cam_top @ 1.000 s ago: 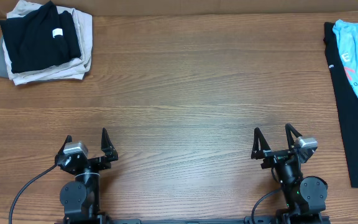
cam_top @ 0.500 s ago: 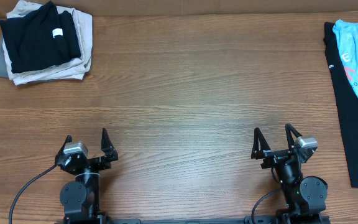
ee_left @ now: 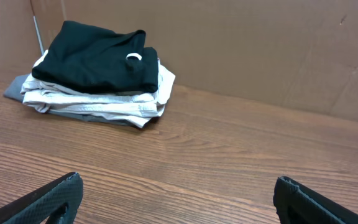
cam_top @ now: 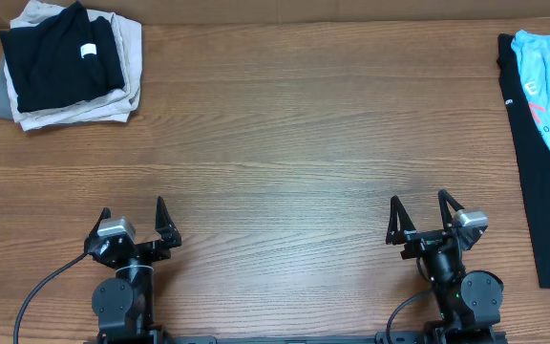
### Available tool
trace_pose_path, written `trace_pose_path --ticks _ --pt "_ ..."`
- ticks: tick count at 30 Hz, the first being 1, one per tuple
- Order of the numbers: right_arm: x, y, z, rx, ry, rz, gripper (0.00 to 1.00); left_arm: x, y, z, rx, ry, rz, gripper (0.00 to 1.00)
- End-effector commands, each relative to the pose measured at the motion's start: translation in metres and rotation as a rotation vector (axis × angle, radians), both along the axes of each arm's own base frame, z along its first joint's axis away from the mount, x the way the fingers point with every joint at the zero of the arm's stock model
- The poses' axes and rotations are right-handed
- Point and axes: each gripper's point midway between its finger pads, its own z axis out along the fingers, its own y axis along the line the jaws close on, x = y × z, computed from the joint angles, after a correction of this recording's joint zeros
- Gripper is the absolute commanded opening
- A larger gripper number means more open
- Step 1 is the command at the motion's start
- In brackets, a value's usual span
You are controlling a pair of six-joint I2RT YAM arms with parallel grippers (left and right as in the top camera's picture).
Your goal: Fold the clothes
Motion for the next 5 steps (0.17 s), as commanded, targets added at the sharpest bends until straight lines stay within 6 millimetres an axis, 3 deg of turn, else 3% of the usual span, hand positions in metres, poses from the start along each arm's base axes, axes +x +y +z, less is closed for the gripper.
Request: trace_pose_path --ticks 1,5 --pt "-0.0001 -0.0002 -0.0014 0.007 -0.004 0.0 1.0 -0.0003 0.0 0.0012 0.026 -0.005 -0.005 1.0" --pt "-0.0001 -0.0002 -0.0014 0.007 -0.004 0.0 1.0 -0.0003 0.0 0.0013 0.026 -0.005 -0.005 1.0"
